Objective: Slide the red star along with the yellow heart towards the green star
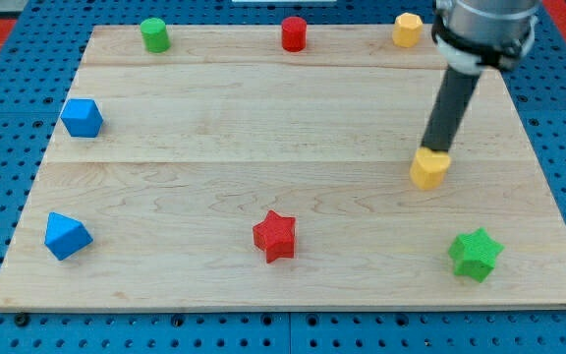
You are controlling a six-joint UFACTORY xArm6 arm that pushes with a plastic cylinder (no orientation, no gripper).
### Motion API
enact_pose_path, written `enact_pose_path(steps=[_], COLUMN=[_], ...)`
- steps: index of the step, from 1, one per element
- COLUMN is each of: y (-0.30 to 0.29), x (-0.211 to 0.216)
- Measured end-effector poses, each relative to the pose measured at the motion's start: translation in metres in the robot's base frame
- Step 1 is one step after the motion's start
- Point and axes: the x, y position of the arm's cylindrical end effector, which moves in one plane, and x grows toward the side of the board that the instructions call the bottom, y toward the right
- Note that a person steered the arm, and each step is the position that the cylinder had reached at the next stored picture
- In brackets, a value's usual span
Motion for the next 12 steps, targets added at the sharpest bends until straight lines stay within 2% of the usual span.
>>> enact_pose_path(steps=[1,3,4,5,7,8,9,10,11,12], y=[-0.004,-0.158,-0.225,-0.274,-0.167,-0.199,-0.28,-0.258,-0.236,-0.179], x=[0.031,0.041,0.059,0.101,0.045,0.057,0.065,0.104,0.107,0.092])
